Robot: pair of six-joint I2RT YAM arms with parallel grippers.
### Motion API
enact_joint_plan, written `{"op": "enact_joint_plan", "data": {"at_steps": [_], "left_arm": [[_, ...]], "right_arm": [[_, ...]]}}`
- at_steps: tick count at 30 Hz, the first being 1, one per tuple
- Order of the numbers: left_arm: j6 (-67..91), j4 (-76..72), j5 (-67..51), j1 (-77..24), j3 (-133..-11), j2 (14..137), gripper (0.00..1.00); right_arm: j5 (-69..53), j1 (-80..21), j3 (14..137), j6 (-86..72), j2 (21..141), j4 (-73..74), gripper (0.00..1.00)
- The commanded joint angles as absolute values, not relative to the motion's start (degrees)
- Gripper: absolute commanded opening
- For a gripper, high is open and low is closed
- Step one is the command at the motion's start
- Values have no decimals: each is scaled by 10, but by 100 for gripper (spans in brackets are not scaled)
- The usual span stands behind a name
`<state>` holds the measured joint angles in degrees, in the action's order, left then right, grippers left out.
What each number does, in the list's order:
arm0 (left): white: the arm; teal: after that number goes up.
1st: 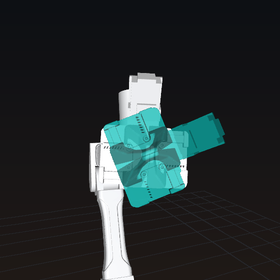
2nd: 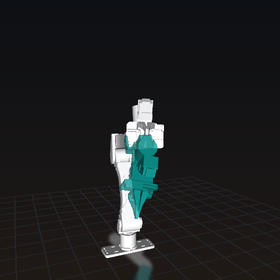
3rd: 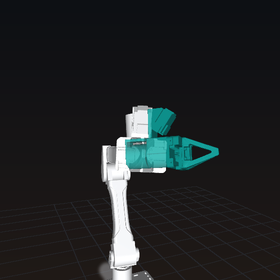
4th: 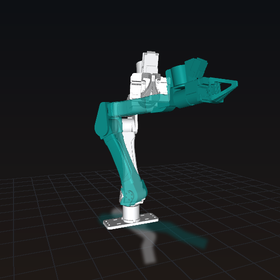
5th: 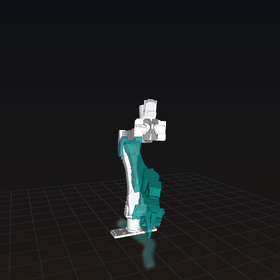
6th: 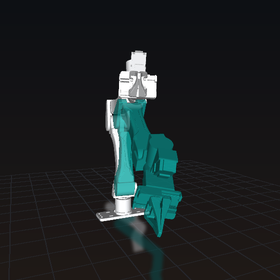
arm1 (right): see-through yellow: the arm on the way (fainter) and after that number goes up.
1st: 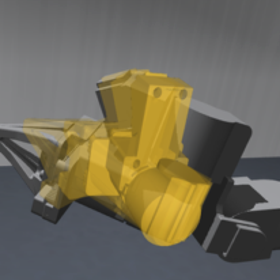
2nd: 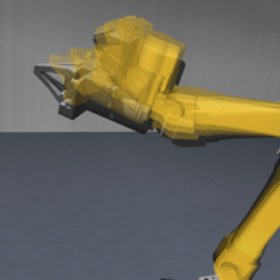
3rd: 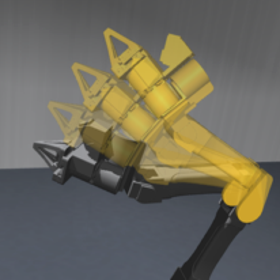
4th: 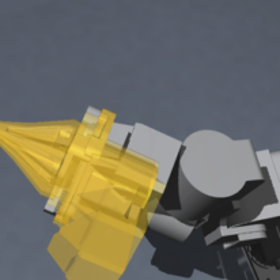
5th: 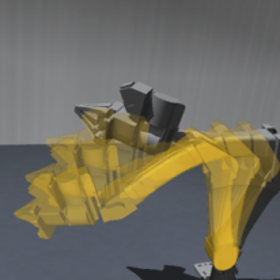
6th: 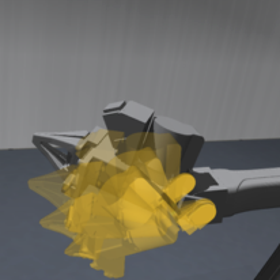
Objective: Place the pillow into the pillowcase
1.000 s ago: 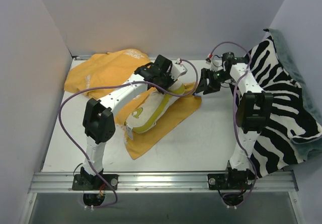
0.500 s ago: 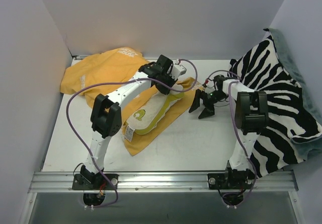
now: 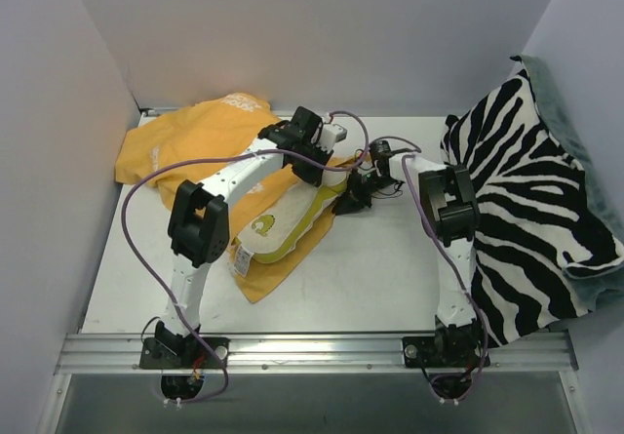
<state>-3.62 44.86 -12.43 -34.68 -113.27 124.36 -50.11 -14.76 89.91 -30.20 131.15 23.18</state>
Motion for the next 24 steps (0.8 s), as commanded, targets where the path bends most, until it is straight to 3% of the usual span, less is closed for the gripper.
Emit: {"op": "enact_joint_plan", "data": {"at_steps": [1, 6, 12, 15, 17, 21, 24], "left_arm": [[23, 435, -89, -342, -1105, 1173, 0], [110, 376, -66, -369, -935, 1088, 0], [219, 302, -18, -446, -821, 1042, 0], [267, 308, 80, -461, -866, 1113, 0], [281, 337, 133, -455, -959, 1196, 0], [241, 336, 319, -415, -1081, 1288, 0], [214, 323, 368, -359, -1107, 1308, 0]], "right_arm": [[-448, -130, 837, -272, 1280, 236, 0], [-428, -52, 725, -161, 1138, 300, 0], [-385, 32, 770, -4, 1131, 449, 0], [-407, 29, 785, 33, 1143, 495, 0], [-428, 17, 760, 50, 1137, 511, 0], [-432, 12, 712, 87, 1106, 537, 0], [-418, 34, 712, 108, 1092, 555, 0]]}}
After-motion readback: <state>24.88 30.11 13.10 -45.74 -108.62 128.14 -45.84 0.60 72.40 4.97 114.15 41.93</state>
